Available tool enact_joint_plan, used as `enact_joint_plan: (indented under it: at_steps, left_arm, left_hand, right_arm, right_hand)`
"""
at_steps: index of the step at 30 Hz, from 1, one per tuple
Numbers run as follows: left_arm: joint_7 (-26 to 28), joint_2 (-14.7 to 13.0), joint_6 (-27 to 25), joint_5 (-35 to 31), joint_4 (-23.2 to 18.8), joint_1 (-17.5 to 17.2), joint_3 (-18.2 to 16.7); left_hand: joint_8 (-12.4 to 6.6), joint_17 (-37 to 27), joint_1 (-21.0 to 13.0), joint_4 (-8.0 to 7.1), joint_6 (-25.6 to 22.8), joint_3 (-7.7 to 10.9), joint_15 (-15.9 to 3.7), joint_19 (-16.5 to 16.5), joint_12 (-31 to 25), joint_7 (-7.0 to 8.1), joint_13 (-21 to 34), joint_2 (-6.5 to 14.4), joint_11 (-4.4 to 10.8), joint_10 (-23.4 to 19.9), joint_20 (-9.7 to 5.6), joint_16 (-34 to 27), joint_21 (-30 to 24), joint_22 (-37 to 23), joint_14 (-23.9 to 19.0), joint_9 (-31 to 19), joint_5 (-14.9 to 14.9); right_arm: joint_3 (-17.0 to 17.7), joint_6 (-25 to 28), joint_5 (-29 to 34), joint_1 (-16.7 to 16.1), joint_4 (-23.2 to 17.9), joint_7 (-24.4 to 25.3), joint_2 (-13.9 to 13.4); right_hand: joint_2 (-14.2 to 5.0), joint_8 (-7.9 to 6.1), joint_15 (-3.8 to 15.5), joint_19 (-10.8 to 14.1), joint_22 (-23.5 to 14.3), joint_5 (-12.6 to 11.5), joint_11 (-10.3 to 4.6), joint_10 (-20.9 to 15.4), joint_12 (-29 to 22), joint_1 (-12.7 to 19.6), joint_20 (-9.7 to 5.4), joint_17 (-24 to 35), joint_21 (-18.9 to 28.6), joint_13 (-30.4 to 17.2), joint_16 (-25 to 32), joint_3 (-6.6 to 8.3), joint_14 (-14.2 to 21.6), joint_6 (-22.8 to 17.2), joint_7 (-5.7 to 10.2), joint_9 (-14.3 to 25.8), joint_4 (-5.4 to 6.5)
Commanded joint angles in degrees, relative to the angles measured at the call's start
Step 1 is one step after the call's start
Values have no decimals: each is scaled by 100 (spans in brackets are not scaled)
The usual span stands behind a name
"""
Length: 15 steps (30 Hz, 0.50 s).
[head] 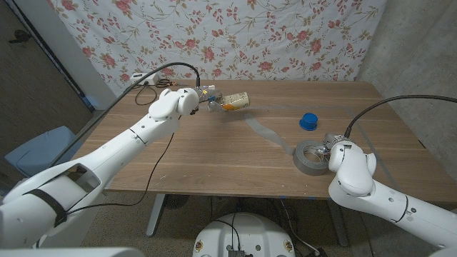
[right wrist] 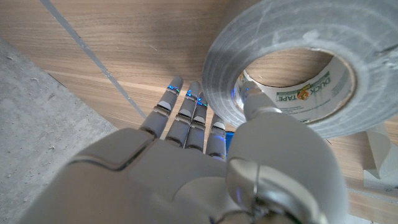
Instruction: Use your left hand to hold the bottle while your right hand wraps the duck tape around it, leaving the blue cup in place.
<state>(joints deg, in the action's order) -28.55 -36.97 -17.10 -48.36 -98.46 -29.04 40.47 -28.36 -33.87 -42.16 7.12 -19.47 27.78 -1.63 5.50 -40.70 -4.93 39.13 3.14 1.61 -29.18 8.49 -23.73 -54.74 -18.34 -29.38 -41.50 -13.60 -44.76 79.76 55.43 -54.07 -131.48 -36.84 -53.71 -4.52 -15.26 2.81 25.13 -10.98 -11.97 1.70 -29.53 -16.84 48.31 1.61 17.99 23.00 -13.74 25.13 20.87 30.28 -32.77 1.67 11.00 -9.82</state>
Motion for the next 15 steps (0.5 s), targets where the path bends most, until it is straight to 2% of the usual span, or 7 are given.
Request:
enact_joint_plan:
  at_steps: [1, 3, 5, 6, 9, 10, 15]
  left_arm:
    - [14, -56, -40, 22, -102, -67, -35]
    - [18, -63, -37, 32, -121, -79, -44]
    - [18, -73, -35, 28, -141, -87, -44]
    - [18, -73, -35, 28, -141, -88, -44]
    - [10, -85, -42, 22, -168, -100, -48]
    - [10, -85, -42, 21, -168, -100, -48]
    - [3, -104, -58, 13, -209, -130, -59]
  left_hand:
    - [-2447, -15, -869, -1539, -1142, 1585, 13, -57, -173, -491, 13, 918, 60, -23, -2, 20, -49, 7, -22, -948, -18]
    - [-2446, -18, -869, -1539, -1142, 1585, 12, -59, -170, -494, 2, 917, 67, -21, 2, 23, -63, 11, -20, -943, -17]
    - [-2452, -20, -869, -1537, -1135, 1586, 16, -62, -177, -491, 4, 917, 56, -21, 6, 27, -79, 17, -20, -954, -15]
    - [-2451, -22, -869, -1537, -1137, 1586, 21, -65, -177, -490, 2, 917, 65, -20, 2, 31, -85, 19, -16, -950, -15]
    - [-2455, -26, -868, -1537, -1119, 1585, 20, -71, -177, -484, -4, 916, 72, -12, 0, 34, -105, 27, -17, -962, -12]
    - [-2454, -27, -867, -1537, -1119, 1585, 14, -75, -177, -472, -6, 916, 58, -11, 0, 33, -109, 28, -23, -960, -12]
    - [-2453, -35, -867, -1535, -1143, 1585, 23, -92, -194, -496, -3, 916, 67, -16, 2, 41, -150, 44, -26, -934, -8]
  right_arm:
    - [-262, 22, 523, 177, 286, -440, 92]
    - [-262, 22, 674, 155, 367, -495, 152]
    - [-173, -15, 708, 26, 437, -250, 248]
    - [-154, -29, 668, 9, 428, -199, 249]
    - [-30, -112, 672, -235, 494, 445, 359]
    - [8, -141, 624, -266, 483, 509, 365]
    - [444, -451, 553, -864, 526, 1912, 636]
  right_hand:
    - [-136, -51, 817, 316, -66, 26, -90, -375, -197, 773, -156, 687, 205, -172, 758, -51, 499, -494, 145, 37, -32]
    - [-227, -33, 993, 443, -131, 59, -198, -713, -412, 1405, -232, 1364, 400, -355, 1434, -105, 806, -738, 165, 76, -62]
    - [-282, -154, 1042, 591, -213, 112, -190, -1192, -703, 1812, -261, 1908, 640, -540, 1962, -177, 1134, -1208, 173, 133, -33]
    - [-353, -298, 1043, 731, -293, 138, -202, -1682, -1004, 2083, -335, 2222, 852, -696, 2244, -174, 1444, -1601, 183, 210, -24]
    - [-413, -583, 1029, 800, -462, 175, -296, -2267, -1528, 2457, -379, 2926, 1264, -1111, 2758, -251, 1902, -2063, 141, 481, 18]
    - [-399, -591, 1018, 799, -480, 184, -319, -2264, -1568, 2450, -388, 3026, 1309, -1166, 2849, -293, 1980, -2054, 148, 513, 46]
    - [-464, -644, 1015, 759, -549, 165, -354, -2298, -1760, 2565, -408, 3274, 1478, -1396, 2898, -306, 1977, -2071, 114, 642, 82]
